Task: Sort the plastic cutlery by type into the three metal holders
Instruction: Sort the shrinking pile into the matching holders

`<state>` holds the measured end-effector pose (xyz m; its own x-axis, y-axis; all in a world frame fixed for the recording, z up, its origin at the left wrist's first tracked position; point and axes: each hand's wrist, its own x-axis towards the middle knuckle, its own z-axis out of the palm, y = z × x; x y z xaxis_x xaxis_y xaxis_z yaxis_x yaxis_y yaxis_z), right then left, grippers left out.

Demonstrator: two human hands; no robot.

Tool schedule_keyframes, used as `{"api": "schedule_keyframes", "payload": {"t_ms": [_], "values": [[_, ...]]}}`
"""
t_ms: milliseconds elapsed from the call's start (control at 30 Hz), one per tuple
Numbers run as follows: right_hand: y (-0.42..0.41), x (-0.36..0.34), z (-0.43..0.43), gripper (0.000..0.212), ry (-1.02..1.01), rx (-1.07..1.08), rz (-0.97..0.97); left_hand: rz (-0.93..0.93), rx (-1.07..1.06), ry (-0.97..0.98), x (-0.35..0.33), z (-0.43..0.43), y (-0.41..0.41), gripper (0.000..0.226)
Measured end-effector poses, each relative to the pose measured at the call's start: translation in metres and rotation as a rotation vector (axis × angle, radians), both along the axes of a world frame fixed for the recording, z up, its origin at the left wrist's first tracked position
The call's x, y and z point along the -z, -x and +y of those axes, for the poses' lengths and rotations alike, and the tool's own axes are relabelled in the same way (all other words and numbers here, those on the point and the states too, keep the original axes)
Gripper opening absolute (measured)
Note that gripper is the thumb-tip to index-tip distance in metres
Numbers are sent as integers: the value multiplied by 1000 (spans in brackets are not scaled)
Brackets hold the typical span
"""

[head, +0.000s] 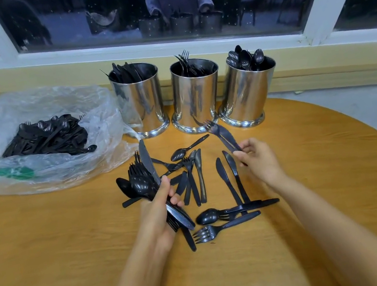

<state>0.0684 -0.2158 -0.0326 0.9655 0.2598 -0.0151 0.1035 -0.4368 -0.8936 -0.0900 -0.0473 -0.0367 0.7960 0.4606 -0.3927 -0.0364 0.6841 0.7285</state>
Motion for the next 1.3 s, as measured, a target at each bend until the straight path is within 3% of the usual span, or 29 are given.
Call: {"api": "schedule_keyframes", "payload": {"t_ms": [133, 333, 433, 567, 733, 867, 1100, 1167, 1300], "values": [[49, -24, 16, 12, -276, -141, 227, 29, -22, -56, -1, -5, -3, 28], [112, -26, 42, 13, -351, -213, 301, 48, -68, -166, -9, -14, -3, 46], [123, -20, 48, 14, -286, -231, 229, 101, -93, -183, -10, -11, -1, 46], [122, -18, 43, 3, -187, -142, -8, 129, -124, -196, -10, -6, 2, 47], [115, -14, 45, 12, -210, -85, -149, 127, -161, -183, -11, -7, 2, 32], [105, -14, 47, 31, -308, -96, -50, 105, -146, -104, -6, 0, 5, 28], [117, -6, 61, 12, -363, -39, -32, 58, -99, -119, -10, -4, 3, 18], [118, -5, 63, 11, -403, 4, -34, 61, -80, -121, -10, -4, 4, 24], [117, 1, 64, 11, -370, -5, -42, 38, -50, -5, -9, -6, 3, 27]]}}
